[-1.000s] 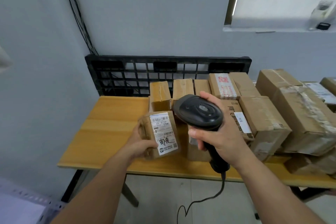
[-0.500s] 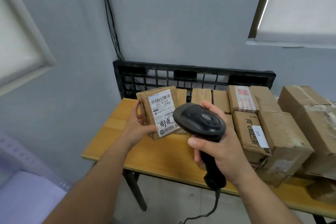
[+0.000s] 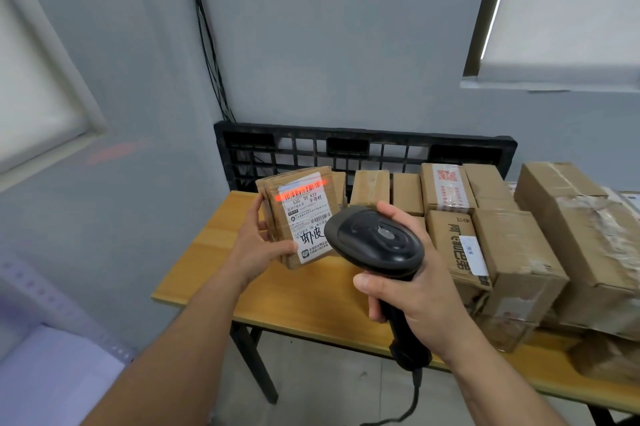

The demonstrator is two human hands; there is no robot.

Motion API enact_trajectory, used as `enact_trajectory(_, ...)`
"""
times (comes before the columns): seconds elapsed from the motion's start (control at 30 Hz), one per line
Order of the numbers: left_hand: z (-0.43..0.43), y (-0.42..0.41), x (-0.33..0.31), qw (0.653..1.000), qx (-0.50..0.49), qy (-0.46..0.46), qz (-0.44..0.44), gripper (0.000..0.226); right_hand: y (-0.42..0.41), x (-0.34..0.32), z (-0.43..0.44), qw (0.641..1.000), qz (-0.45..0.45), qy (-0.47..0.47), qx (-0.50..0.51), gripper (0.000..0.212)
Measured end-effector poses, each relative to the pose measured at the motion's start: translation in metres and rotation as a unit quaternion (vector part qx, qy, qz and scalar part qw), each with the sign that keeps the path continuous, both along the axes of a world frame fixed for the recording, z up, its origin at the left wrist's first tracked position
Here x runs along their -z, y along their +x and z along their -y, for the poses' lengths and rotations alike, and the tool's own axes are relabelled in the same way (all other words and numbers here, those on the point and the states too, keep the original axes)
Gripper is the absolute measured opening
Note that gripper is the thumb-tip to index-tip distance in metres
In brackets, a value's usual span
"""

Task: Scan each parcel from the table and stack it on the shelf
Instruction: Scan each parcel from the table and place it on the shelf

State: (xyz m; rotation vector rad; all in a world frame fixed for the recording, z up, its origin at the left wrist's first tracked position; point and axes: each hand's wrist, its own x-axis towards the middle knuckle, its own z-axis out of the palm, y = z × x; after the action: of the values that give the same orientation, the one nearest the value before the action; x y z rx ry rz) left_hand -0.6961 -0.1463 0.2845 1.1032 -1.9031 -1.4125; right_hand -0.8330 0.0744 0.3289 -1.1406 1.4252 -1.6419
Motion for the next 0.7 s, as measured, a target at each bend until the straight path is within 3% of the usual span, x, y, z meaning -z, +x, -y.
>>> enact_trajectory(0.27, -0.024, -0.002, -0.007, 1.0, -0.015, -0.008, -0.002, 0.111, -0.014, 0.001, -0.013, 1.0, 0.012, -0.02, -0.014, 0.085)
enact_trajectory(0.4, -0.035, 0.002, -0.011, 0.999, -0.041, -0.023, -0.015, 0.108, -0.02, -0.004, -0.021, 0.999, -0.026, -0.023, -0.02, 0.089)
enact_trajectory(0.7, -0.074, 0.036, -0.039, 0.98, -0.163, -0.096, -0.063, 0.086, -0.017, -0.013, -0.017, 0.993, -0.051, -0.066, -0.089, 0.089)
